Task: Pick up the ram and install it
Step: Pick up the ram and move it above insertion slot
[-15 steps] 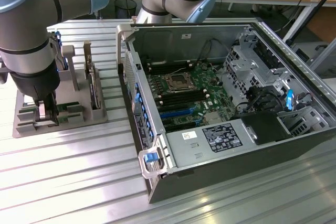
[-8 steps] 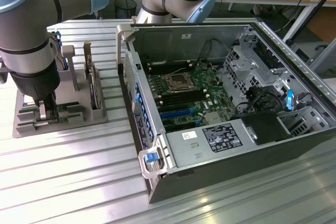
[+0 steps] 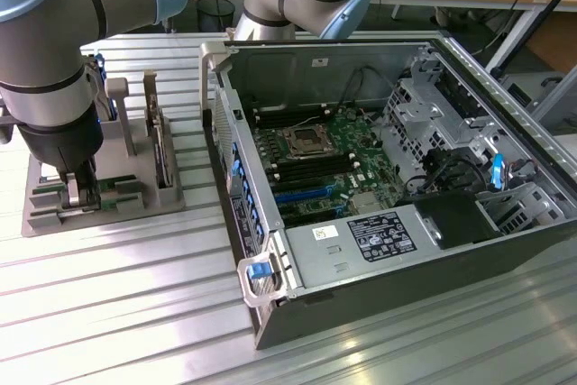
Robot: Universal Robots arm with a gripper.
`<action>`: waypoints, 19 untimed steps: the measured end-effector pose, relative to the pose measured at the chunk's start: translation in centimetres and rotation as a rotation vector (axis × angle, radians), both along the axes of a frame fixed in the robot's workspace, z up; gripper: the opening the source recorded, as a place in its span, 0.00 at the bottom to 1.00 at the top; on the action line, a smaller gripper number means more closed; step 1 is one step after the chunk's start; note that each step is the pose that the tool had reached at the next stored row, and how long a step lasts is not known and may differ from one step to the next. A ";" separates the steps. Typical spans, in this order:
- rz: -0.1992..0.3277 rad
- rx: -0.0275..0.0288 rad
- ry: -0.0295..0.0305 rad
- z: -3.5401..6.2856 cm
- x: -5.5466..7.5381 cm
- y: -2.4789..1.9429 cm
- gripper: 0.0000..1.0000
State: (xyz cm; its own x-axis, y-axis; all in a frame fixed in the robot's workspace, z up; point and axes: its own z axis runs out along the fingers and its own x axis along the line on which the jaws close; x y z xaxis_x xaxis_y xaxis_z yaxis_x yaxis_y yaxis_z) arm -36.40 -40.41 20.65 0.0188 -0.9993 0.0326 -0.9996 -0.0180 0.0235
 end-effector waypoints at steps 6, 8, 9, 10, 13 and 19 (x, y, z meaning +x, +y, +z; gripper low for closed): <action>0.000 0.0000 0.0000 0.00 0.0 -0.01 0.13; 0.000 0.0000 -0.0001 0.21 0.0 -0.01 0.13; 0.000 0.0001 -0.0003 0.26 0.0 -0.02 0.13; 0.000 0.0001 -0.0002 0.30 0.0 -0.02 0.13; 0.000 -0.0001 0.0000 0.67 0.0 -0.02 0.13; 0.000 0.0000 -0.0001 2.22 0.0 -0.02 0.13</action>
State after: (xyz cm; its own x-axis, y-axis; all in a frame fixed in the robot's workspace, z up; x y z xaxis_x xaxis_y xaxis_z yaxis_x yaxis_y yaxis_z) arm -36.40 -40.43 22.87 0.0188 -0.9993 0.0326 -0.9996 -0.0181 0.0234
